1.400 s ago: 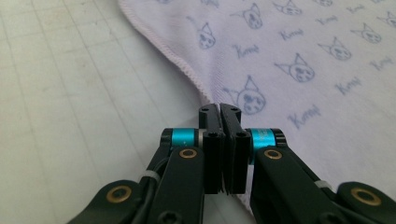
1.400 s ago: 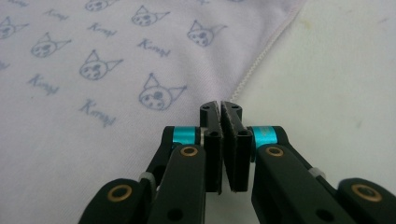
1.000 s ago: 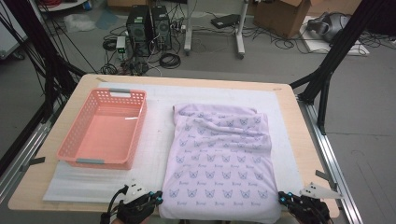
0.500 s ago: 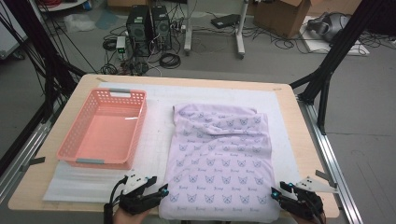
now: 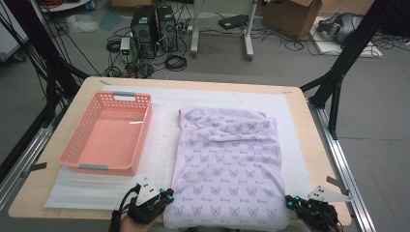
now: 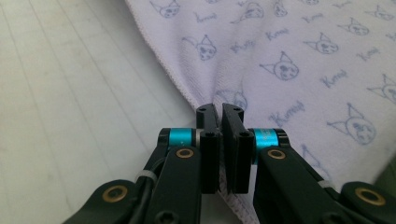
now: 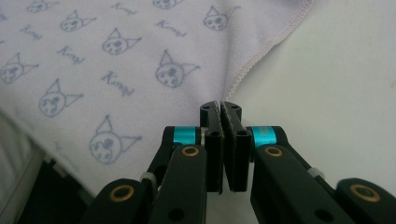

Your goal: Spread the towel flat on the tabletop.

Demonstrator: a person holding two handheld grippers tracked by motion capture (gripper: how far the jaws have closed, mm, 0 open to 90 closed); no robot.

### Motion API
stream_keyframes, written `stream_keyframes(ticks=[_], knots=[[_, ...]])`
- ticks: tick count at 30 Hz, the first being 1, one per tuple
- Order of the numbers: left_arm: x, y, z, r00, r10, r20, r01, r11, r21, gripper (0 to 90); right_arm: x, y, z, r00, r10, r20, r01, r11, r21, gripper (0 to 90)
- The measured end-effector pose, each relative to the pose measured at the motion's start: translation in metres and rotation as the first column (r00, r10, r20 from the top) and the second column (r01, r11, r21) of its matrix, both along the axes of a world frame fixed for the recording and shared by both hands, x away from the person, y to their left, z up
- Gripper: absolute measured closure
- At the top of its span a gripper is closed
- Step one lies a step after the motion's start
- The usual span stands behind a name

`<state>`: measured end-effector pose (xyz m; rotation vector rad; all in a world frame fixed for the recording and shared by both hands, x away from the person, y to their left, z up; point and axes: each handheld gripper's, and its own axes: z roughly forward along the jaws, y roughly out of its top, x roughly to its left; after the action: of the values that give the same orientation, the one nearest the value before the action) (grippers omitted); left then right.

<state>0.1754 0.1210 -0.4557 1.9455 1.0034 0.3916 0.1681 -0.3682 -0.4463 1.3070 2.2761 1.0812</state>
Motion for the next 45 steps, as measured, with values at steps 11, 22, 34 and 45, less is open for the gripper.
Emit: stream_keyframes(ticks=[11, 22, 34, 45], knots=[[0.005, 0.003, 0.005, 0.9985, 0.027, 0.047, -0.024, 0.9981, -0.056, 55.2, -0.002, -0.001, 0.004, 0.9974, -0.068, 0.023, 0.066, 0.996, 0.058, 52.2], [0.040, -0.016, -0.002, 0.9983, 0.047, -0.036, -0.049, 0.9965, -0.068, 42.1, 0.030, 0.020, -0.003, 0.9890, -0.137, 0.054, 0.139, 0.990, -0.035, 64.0], [0.009, -0.002, 0.000, 0.9995, 0.031, -0.003, -0.031, 0.9995, 0.001, 86.4, 0.012, 0.014, 0.000, 0.9972, -0.069, 0.029, 0.070, 0.997, -0.045, 86.9], [-0.017, 0.005, 0.000, 1.0000, -0.004, -0.008, 0.004, 0.9997, -0.026, 75.0, -0.021, 0.008, 0.003, 0.9998, 0.014, 0.016, -0.014, 0.999, -0.029, 82.8]])
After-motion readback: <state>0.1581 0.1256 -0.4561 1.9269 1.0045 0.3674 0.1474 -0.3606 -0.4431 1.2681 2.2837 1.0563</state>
